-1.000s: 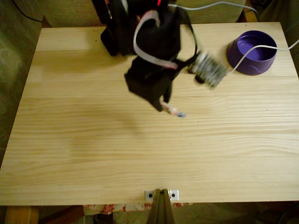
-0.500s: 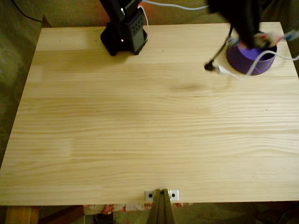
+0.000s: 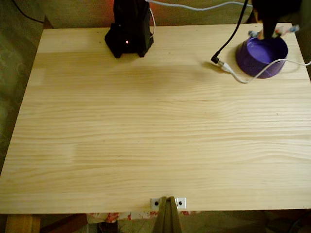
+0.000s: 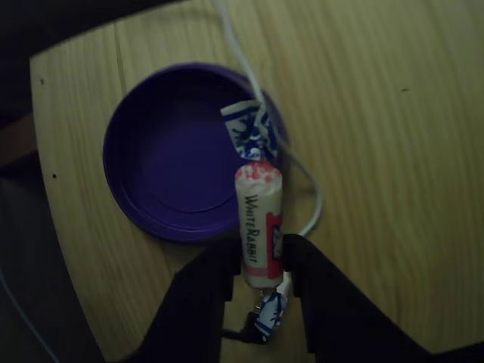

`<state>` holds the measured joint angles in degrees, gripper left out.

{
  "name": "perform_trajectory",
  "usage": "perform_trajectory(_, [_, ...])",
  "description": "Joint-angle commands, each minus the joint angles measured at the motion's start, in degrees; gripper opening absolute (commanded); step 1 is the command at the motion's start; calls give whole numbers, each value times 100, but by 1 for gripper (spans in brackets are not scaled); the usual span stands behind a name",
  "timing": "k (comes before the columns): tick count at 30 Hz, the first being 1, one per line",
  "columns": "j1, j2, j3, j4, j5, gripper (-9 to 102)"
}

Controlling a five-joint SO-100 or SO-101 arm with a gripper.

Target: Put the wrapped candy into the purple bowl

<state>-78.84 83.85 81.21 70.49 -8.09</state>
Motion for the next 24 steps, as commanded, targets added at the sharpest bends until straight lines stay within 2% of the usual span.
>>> perform_trajectory(1, [-229, -246, -615, -193, 26, -1])
perform_trajectory(13, [-404, -1415, -1459, -308, 62, 0])
perform_trajectory(24, [-413, -1503, -1617, -246, 70, 14])
